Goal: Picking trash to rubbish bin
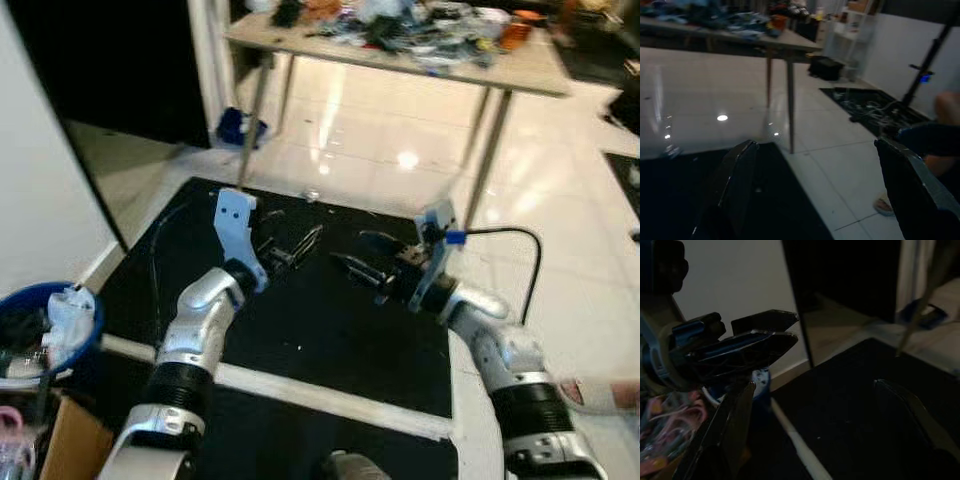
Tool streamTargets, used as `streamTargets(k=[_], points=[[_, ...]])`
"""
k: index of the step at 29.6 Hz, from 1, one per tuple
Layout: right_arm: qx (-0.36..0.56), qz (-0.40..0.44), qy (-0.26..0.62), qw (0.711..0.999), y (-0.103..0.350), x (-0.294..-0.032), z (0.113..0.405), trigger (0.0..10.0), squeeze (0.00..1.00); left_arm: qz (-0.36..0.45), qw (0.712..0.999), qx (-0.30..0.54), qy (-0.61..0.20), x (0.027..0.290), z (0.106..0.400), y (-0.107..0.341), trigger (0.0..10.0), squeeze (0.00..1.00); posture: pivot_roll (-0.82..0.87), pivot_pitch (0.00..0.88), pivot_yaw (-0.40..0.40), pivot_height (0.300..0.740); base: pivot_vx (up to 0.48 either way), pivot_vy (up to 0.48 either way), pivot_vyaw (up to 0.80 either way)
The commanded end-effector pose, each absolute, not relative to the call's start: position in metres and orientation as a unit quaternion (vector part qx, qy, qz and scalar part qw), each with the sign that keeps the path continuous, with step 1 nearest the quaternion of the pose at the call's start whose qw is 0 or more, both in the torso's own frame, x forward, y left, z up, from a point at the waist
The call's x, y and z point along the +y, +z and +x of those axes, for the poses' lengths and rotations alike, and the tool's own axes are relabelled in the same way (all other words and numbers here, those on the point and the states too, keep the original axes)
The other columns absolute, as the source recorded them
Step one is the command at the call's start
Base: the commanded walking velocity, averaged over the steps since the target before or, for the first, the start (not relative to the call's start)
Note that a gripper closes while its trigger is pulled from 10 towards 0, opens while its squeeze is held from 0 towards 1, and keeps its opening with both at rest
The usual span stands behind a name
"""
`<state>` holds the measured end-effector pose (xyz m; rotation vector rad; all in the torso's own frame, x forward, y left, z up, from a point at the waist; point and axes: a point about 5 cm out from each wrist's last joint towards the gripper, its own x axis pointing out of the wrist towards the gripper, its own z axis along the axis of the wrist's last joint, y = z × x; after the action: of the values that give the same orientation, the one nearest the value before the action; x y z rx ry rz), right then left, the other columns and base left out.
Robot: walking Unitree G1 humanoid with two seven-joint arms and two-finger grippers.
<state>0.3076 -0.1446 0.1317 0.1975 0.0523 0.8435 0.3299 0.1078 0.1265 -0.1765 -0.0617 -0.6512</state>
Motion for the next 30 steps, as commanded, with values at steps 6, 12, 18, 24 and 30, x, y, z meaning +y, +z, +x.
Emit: streamTargets(k=[6,12,18,24,30], points=[[0.018,0.090,0.400,0.912,0.132,-0.144,0.307,10.0,0.00,-0.071,0.962,-0.015,-0.264,0.116,0.331,0.121,10.0,0.00,-0.09,0.000,-0.027,0.740,0.000,0.000,-0.77],[-0.010,0.070,0.324,0.943,0.138,-0.152,0.317,10.0,0.00,-0.044,0.985,0.020,-0.165,0.132,0.334,0.113,10.0,0.00,-0.08,0.000,-0.031,0.740,0.000,0.000,-0.77],[-0.021,0.066,0.288,0.955,0.141,-0.157,0.324,10.0,0.00,-0.037,0.993,0.030,-0.112,0.141,0.334,0.109,10.0,0.00,-0.08,0.000,-0.029,0.740,0.000,0.000,-0.76],[-0.029,0.067,0.284,0.956,0.140,-0.157,0.323,10.0,0.00,-0.039,0.992,0.025,-0.120,0.138,0.335,0.111,10.0,0.00,-0.09,0.000,-0.030,0.740,0.000,0.000,-0.64],[-0.033,0.063,0.282,0.957,0.139,-0.157,0.323,10.0,0.00,-0.035,0.991,0.023,-0.131,0.134,0.335,0.112,10.0,0.00,-0.09,0.000,-0.032,0.740,0.047,0.000,0.00]])
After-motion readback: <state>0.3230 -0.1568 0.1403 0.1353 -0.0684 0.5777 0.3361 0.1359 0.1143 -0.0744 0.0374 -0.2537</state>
